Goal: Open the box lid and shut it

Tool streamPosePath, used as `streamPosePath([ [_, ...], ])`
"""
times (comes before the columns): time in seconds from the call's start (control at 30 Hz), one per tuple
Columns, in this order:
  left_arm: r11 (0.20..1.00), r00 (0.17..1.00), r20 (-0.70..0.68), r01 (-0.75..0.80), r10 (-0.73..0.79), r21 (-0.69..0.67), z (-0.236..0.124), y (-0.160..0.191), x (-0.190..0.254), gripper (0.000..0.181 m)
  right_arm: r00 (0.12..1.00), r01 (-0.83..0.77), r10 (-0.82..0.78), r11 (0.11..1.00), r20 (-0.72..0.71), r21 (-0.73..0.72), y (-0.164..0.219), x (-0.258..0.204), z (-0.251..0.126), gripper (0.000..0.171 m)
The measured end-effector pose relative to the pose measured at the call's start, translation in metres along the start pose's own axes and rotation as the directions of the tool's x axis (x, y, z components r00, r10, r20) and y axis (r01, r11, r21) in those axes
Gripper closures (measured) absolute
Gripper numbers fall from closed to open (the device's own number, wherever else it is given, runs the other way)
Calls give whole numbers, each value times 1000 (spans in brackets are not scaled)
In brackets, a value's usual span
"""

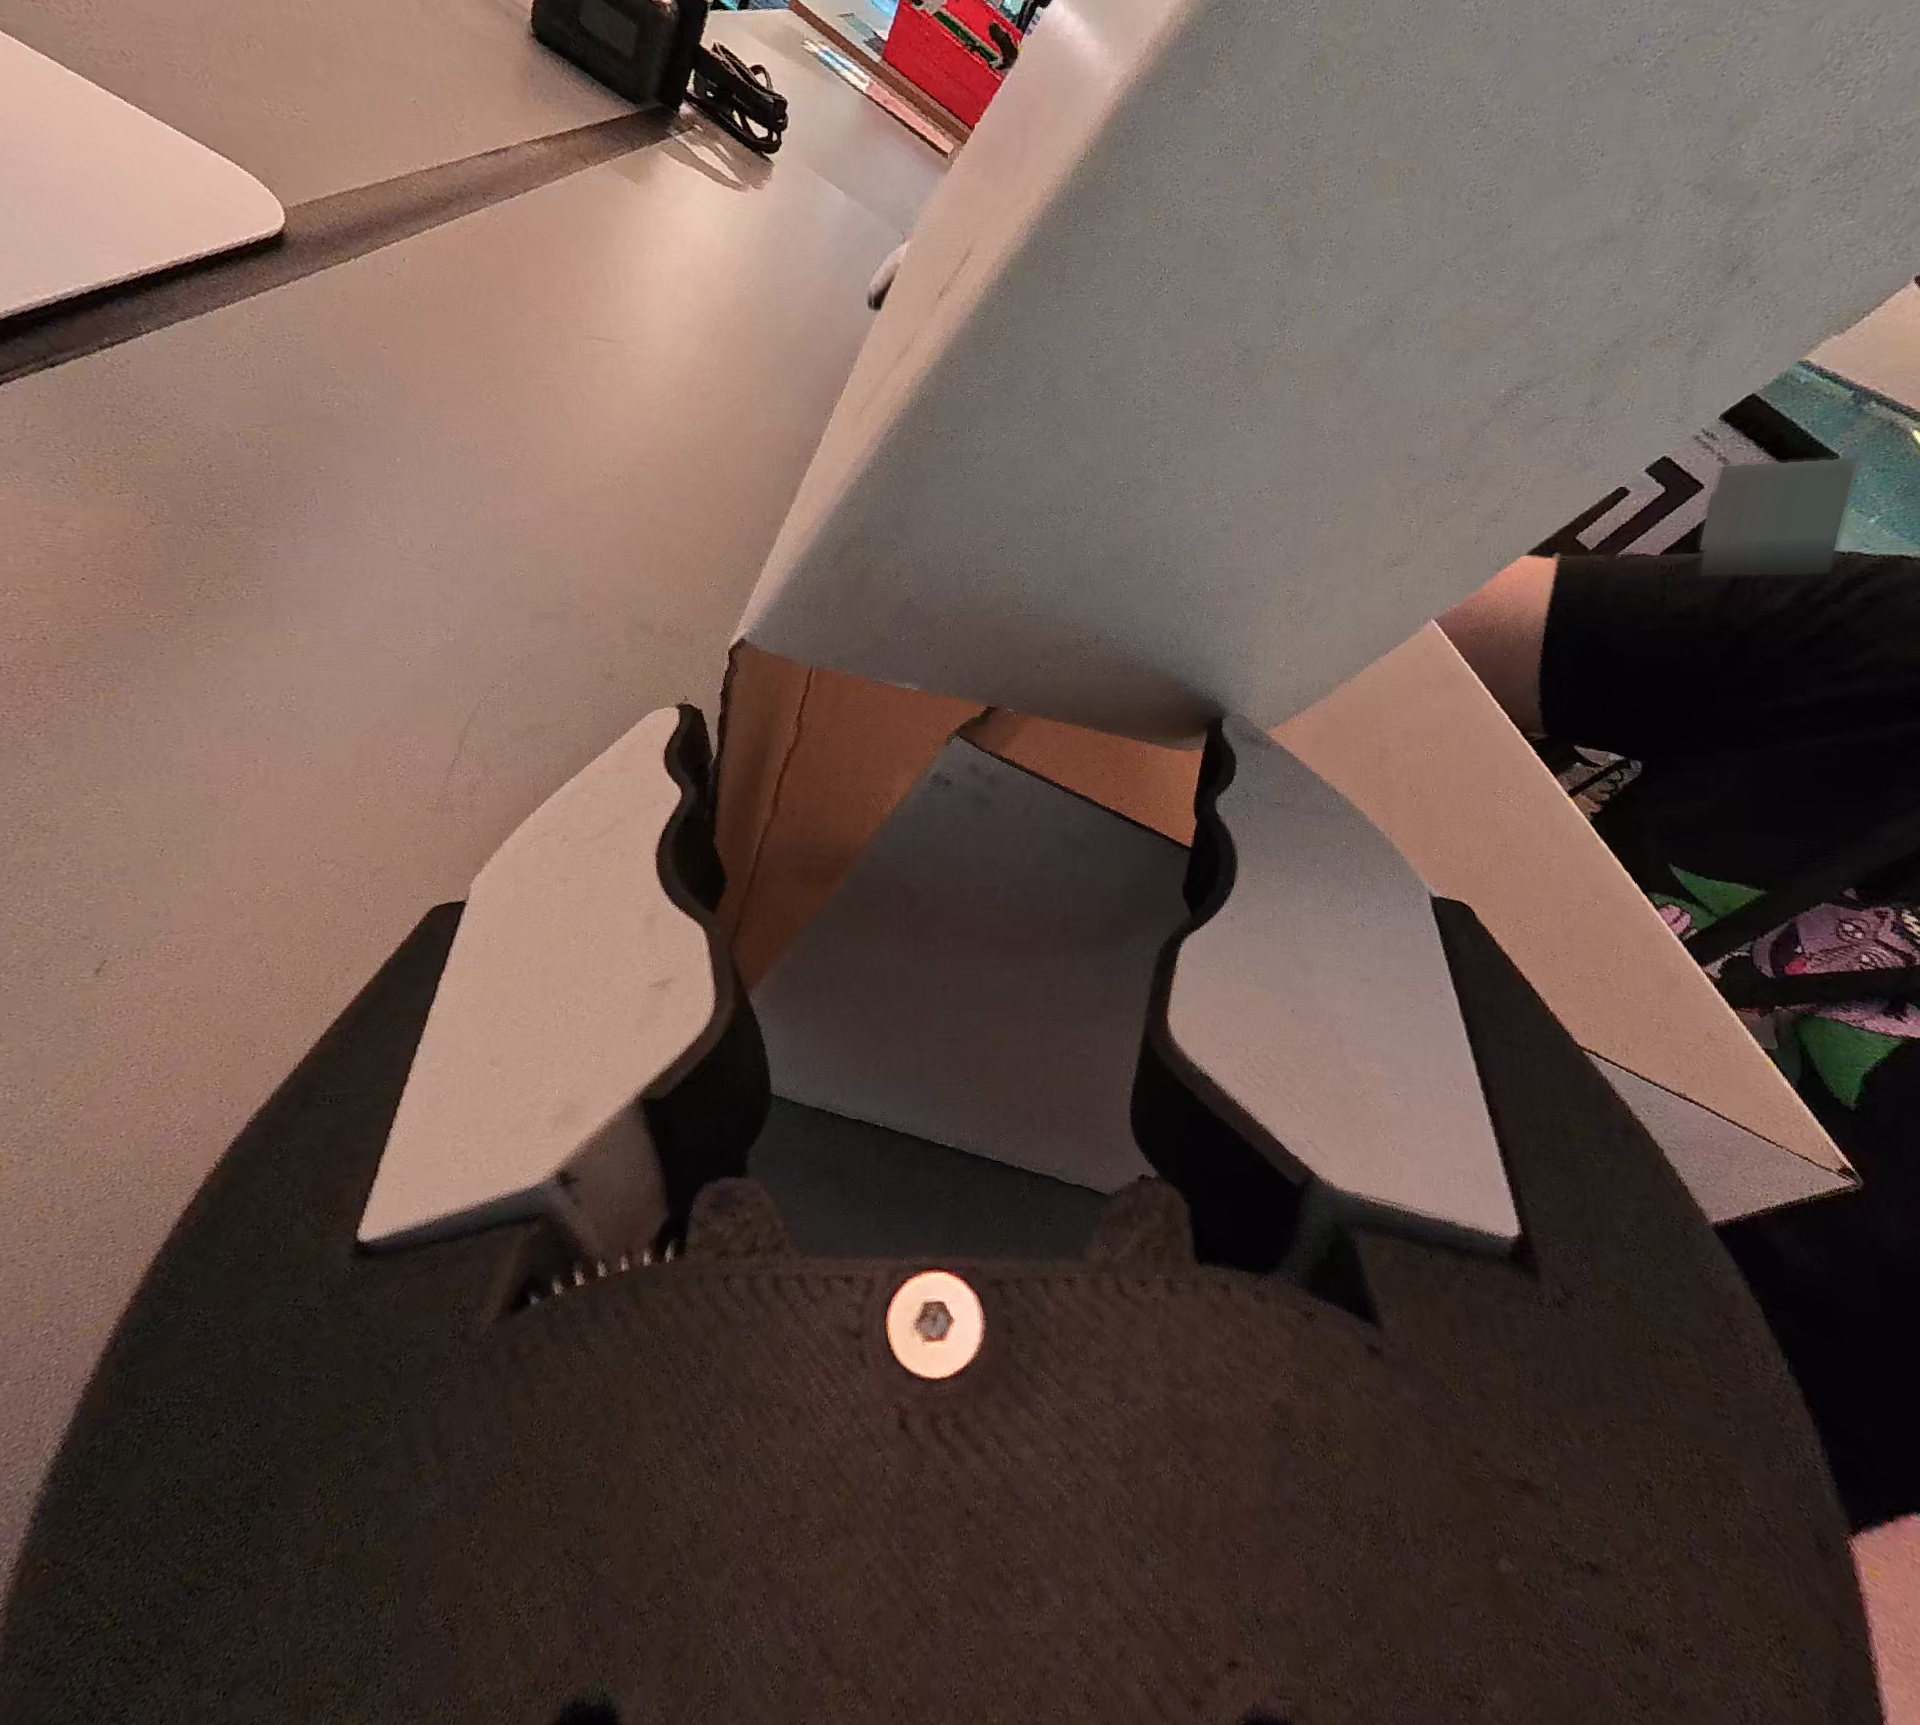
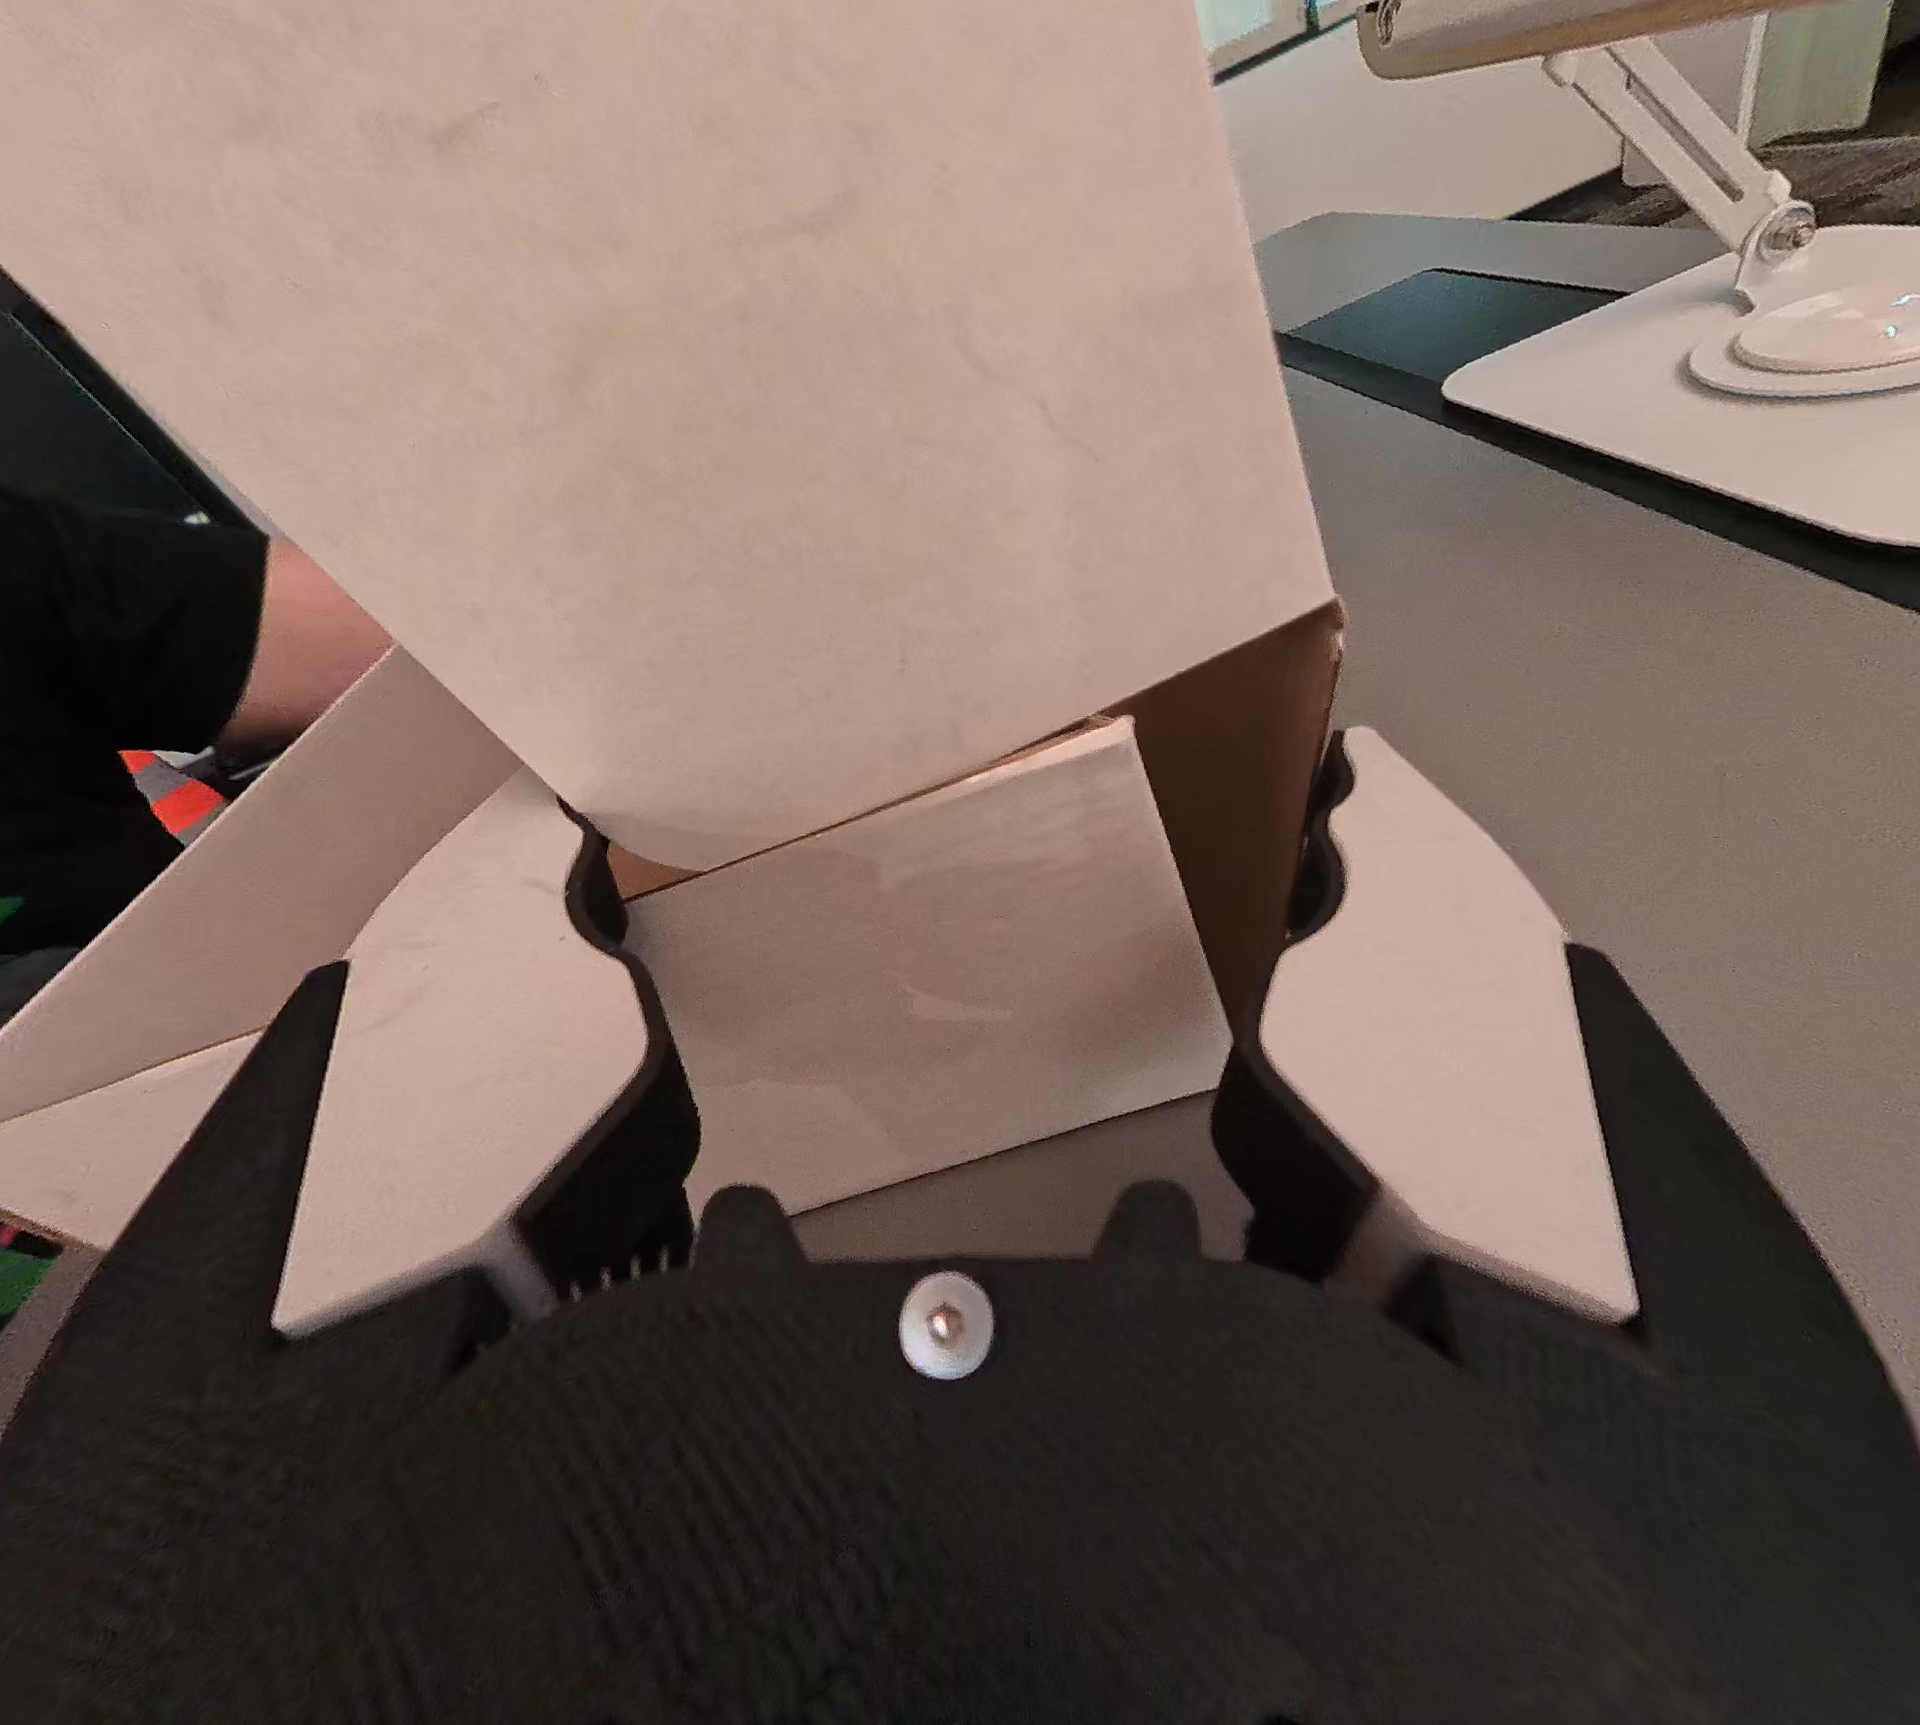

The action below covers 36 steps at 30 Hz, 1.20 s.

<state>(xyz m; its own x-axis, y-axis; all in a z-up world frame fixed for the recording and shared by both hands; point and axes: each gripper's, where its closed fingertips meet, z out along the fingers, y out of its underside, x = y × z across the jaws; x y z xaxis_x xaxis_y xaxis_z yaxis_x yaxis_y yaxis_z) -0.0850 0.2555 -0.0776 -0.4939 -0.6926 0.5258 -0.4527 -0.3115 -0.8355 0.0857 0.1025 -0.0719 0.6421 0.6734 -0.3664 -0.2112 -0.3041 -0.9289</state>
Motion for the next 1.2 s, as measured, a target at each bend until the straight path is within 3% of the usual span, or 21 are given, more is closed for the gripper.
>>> streamPosePath([
  [0.73, 1000, 1000, -24, -11, 11, -2, -6, 1, 7, 96, 1000, 9, -8, 999, -21, 41, -2, -1, -13, 47],
  [1.0, 1000, 999, -52, 10, -10, 9, -10, 2, 12, 88, 997, -30, 25, 997, 74, 72, -5, 1, -11, 47],
  [1.2, 1000, 999, -46, 9, -8, 15, -18, 3, 13, 79, 994, -25, 24, 1000, 105, 8, -1, 7, -19, 41],
])
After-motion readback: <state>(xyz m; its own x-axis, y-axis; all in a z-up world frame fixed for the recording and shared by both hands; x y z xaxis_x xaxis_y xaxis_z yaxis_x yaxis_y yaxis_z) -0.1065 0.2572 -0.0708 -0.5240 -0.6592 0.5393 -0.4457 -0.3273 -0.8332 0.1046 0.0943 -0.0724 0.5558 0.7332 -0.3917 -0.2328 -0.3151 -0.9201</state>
